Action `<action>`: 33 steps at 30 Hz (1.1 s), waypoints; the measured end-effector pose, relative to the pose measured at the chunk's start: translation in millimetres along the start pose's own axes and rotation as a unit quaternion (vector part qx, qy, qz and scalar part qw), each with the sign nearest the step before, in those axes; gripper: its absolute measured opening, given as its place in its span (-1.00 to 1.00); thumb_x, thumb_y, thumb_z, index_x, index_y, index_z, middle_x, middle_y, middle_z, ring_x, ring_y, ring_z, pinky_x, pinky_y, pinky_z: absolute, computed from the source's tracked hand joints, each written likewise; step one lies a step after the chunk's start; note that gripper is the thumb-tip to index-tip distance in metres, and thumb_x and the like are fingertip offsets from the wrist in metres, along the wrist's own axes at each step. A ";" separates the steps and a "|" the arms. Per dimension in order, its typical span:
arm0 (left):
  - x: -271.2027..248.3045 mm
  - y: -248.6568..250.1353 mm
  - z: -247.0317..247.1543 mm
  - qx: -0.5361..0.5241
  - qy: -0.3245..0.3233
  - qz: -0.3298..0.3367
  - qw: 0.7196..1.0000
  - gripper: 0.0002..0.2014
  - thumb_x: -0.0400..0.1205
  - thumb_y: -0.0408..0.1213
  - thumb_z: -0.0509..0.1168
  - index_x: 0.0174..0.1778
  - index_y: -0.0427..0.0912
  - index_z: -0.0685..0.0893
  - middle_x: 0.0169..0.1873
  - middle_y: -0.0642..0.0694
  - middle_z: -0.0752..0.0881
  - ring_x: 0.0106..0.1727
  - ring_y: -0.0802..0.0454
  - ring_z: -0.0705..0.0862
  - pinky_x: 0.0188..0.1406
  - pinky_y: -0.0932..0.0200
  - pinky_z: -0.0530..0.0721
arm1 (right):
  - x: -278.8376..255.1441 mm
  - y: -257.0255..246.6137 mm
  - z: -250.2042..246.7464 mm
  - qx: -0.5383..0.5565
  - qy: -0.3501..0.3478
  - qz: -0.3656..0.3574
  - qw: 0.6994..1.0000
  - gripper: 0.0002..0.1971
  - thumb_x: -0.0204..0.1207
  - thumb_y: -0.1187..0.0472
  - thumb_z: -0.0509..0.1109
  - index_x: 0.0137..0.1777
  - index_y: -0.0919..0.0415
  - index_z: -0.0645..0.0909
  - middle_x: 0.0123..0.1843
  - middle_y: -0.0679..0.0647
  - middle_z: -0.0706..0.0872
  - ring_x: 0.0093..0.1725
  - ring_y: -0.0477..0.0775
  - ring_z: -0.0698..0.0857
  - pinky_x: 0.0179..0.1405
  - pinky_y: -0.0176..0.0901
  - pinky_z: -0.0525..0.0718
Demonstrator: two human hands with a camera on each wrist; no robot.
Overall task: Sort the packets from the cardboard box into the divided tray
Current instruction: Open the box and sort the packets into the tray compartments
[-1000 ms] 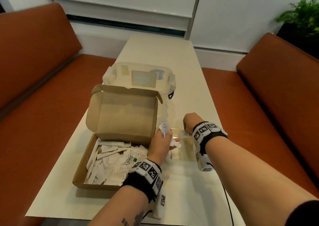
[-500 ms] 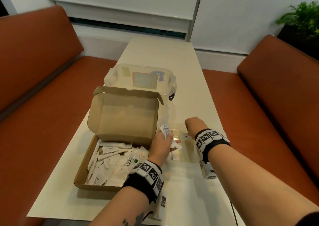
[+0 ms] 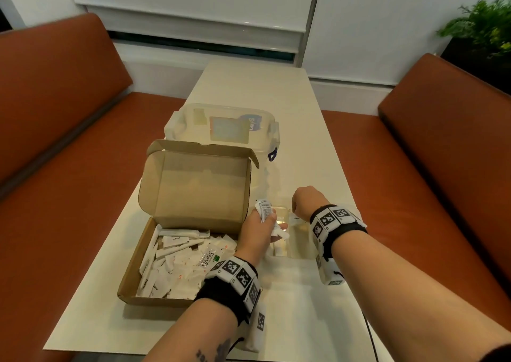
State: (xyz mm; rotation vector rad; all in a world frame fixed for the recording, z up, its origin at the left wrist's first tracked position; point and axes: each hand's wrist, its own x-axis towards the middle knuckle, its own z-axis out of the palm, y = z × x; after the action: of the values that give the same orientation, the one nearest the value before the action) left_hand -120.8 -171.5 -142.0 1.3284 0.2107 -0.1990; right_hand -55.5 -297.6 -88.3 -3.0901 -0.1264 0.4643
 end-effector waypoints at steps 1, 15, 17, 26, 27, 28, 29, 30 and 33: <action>-0.5 0.8 0.1 -0.003 -0.001 0.000 1.000 -0.80 0.70 -0.29 0.23 0.24 -0.13 0.54 0.06 -0.08 0.69 -0.07 0.01 0.81 -0.20 0.09 0.79 | -1.0 -0.4 -0.6 0.010 -0.001 0.000 1.000 -0.75 0.57 0.39 0.23 0.16 0.33 0.68 0.15 0.22 0.72 0.12 0.20 0.70 0.15 -0.06 0.69; -9.7 12.0 3.5 0.002 -0.026 0.010 1.000 -0.88 0.57 -0.39 0.38 -0.06 -0.09 0.65 -0.29 -0.06 0.79 -0.33 0.08 0.79 -0.45 0.24 0.69 | -32.1 -6.9 -17.6 0.412 -0.046 -0.049 0.909 -0.79 0.44 0.37 0.50 0.05 0.39 0.66 -0.29 0.10 0.67 -0.41 0.00 0.69 -0.45 -0.32 0.71; -10.8 11.8 4.3 0.008 -0.033 0.008 0.999 -0.88 0.58 -0.36 0.39 -0.01 -0.11 0.66 -0.22 -0.10 0.81 -0.26 0.02 0.81 -0.40 0.20 0.71 | -33.9 -0.6 -12.9 0.443 -0.033 -0.038 0.895 -0.86 0.45 0.44 0.47 -0.01 0.41 0.67 -0.32 0.12 0.67 -0.40 0.03 0.70 -0.36 -0.27 0.75; -16.4 21.2 20.8 -0.070 -0.017 -0.112 0.991 -0.59 0.76 -0.01 0.01 0.16 -0.25 0.60 -0.05 -0.33 0.75 -0.39 -0.03 0.77 -0.39 0.12 0.76 | -50.4 23.4 14.5 0.595 0.065 0.000 0.801 -0.87 0.49 0.51 0.38 -0.22 0.32 0.57 -0.25 0.27 0.69 -0.37 0.10 0.71 -0.22 -0.15 0.78; -17.1 21.5 22.0 -0.068 -0.021 -0.118 0.990 -0.61 0.77 -0.04 0.02 0.16 -0.27 0.59 -0.07 -0.34 0.75 -0.38 -0.03 0.77 -0.36 0.10 0.76 | -53.4 24.9 17.3 0.608 0.071 -0.005 0.791 -0.87 0.49 0.52 0.38 -0.21 0.32 0.57 -0.24 0.28 0.69 -0.36 0.09 0.73 -0.25 -0.21 0.78; -17.7 21.6 23.6 -0.065 -0.024 -0.122 0.990 -0.65 0.77 -0.08 0.04 0.15 -0.29 0.58 -0.11 -0.32 0.74 -0.36 -0.04 0.76 -0.33 0.08 0.77 | -56.4 26.3 20.4 0.620 0.078 -0.008 0.781 -0.86 0.49 0.53 0.38 -0.21 0.32 0.57 -0.23 0.28 0.68 -0.36 0.08 0.73 -0.27 -0.26 0.78; -18.3 21.7 25.3 -0.065 -0.026 -0.125 0.990 -0.69 0.76 -0.12 0.07 0.14 -0.29 0.57 -0.15 -0.30 0.74 -0.34 -0.05 0.76 -0.29 0.06 0.77 | -59.2 28.0 23.7 0.632 0.085 -0.008 0.771 -0.86 0.49 0.54 0.37 -0.20 0.32 0.58 -0.22 0.29 0.67 -0.36 0.07 0.73 -0.29 -0.29 0.77; -18.2 21.4 27.0 -0.072 -0.027 -0.127 0.989 -0.72 0.76 -0.15 0.10 0.13 -0.30 0.56 -0.17 -0.29 0.74 -0.31 -0.07 0.76 -0.24 0.03 0.77 | -61.6 29.7 27.3 0.642 0.092 -0.006 0.761 -0.86 0.49 0.55 0.37 -0.19 0.33 0.58 -0.21 0.29 0.65 -0.35 0.07 0.73 -0.30 -0.32 0.77; -17.6 18.7 33.3 -0.102 -0.027 -0.136 0.985 -0.77 0.73 -0.21 0.17 0.18 -0.31 0.53 -0.04 -0.33 0.72 -0.18 -0.11 0.75 -0.19 0.01 0.77 | -68.8 35.8 38.2 0.659 0.114 0.004 0.743 -0.82 0.46 0.59 0.36 -0.21 0.31 0.58 -0.23 0.22 0.65 -0.29 0.07 0.72 -0.26 -0.31 0.77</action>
State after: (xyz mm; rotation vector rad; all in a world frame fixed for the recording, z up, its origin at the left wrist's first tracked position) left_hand -131.5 -199.3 -112.3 1.0863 0.3570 -0.4330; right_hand -129.5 -338.8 -105.6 -1.6891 0.1632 0.0547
